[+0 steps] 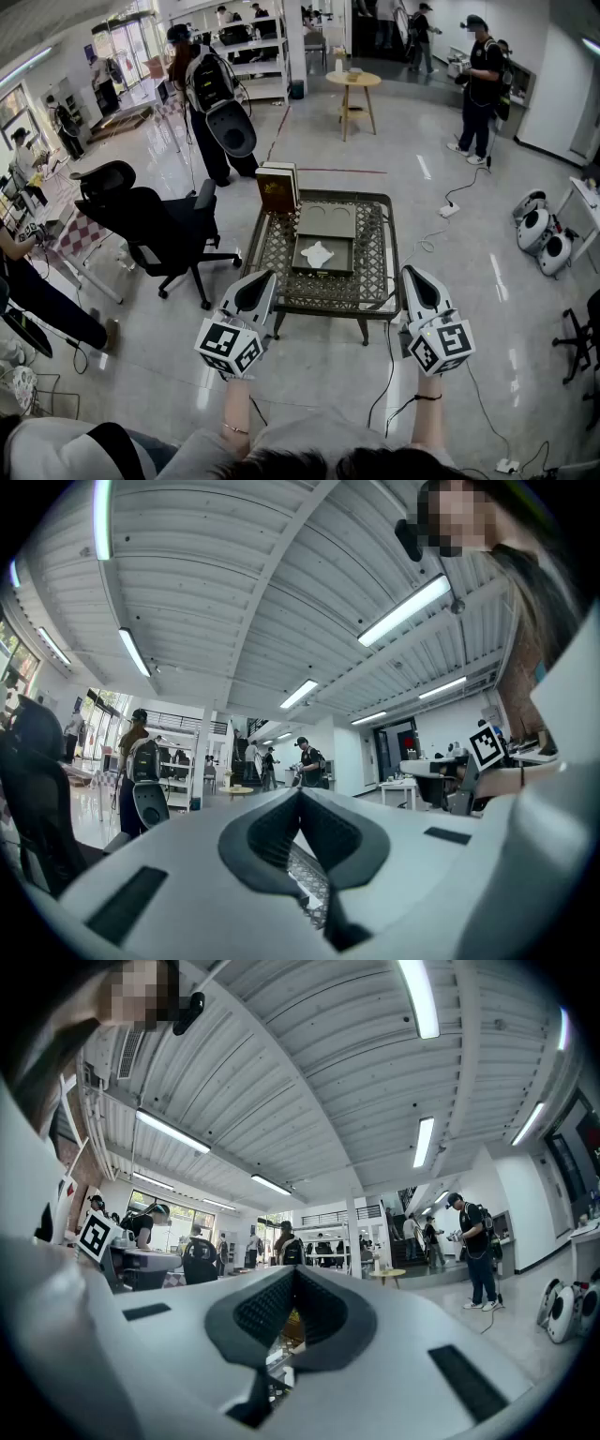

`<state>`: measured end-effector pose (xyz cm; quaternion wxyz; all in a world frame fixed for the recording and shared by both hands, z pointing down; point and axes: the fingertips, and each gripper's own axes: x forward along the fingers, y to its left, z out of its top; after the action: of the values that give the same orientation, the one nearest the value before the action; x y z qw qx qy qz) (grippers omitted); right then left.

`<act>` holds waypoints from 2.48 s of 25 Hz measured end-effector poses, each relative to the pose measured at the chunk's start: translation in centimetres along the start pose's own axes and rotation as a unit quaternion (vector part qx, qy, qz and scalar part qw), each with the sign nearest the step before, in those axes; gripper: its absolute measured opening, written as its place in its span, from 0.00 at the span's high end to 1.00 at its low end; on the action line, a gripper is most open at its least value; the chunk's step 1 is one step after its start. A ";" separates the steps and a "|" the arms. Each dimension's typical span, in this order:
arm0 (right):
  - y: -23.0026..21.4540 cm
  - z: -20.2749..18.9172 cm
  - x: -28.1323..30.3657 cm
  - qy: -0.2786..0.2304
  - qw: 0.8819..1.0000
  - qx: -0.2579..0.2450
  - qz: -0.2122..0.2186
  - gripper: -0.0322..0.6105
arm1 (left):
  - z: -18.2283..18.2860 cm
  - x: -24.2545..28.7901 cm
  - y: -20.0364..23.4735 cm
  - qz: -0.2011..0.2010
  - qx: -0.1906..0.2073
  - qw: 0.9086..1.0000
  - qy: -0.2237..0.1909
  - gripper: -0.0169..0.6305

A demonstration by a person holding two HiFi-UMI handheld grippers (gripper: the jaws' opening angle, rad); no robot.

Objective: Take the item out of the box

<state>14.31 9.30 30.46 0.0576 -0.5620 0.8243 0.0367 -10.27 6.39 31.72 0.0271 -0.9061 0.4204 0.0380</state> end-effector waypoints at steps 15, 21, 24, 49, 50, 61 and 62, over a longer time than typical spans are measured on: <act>-1.4 -0.4 0.0 -0.003 1.000 0.022 0.013 0.92 | -0.5 1.3 -1.2 -0.007 -0.008 1.000 0.008 0.95; -2.1 -0.6 0.1 -0.008 0.999 0.031 0.020 0.92 | -0.7 1.5 -1.8 -0.003 -0.007 1.000 0.010 0.95; -2.1 -0.6 0.4 -0.007 0.999 0.034 0.025 0.92 | -1.1 1.1 -1.8 0.005 -0.013 1.000 0.016 0.95; -0.1 -3.7 9.4 0.031 0.998 0.034 0.042 0.92 | -2.6 5.3 5.6 -0.010 -0.037 0.999 0.022 0.95; -0.2 -3.7 9.8 0.031 0.998 0.034 0.039 0.92 | -2.6 5.7 5.8 -0.014 -0.038 0.999 0.022 0.95; -0.3 -4.9 12.3 0.037 0.999 0.024 0.018 0.92 | -4.1 8.4 7.6 -0.046 -0.045 0.998 0.028 0.95; -0.4 -5.1 12.4 0.040 0.999 0.021 0.016 0.92 | -4.2 8.5 7.6 -0.047 -0.045 0.997 0.030 0.95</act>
<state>9.89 -2.92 33.80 0.0364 -0.5486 0.8353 -0.0023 -10.46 -5.31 34.98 -0.0250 -0.9257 0.3762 0.0286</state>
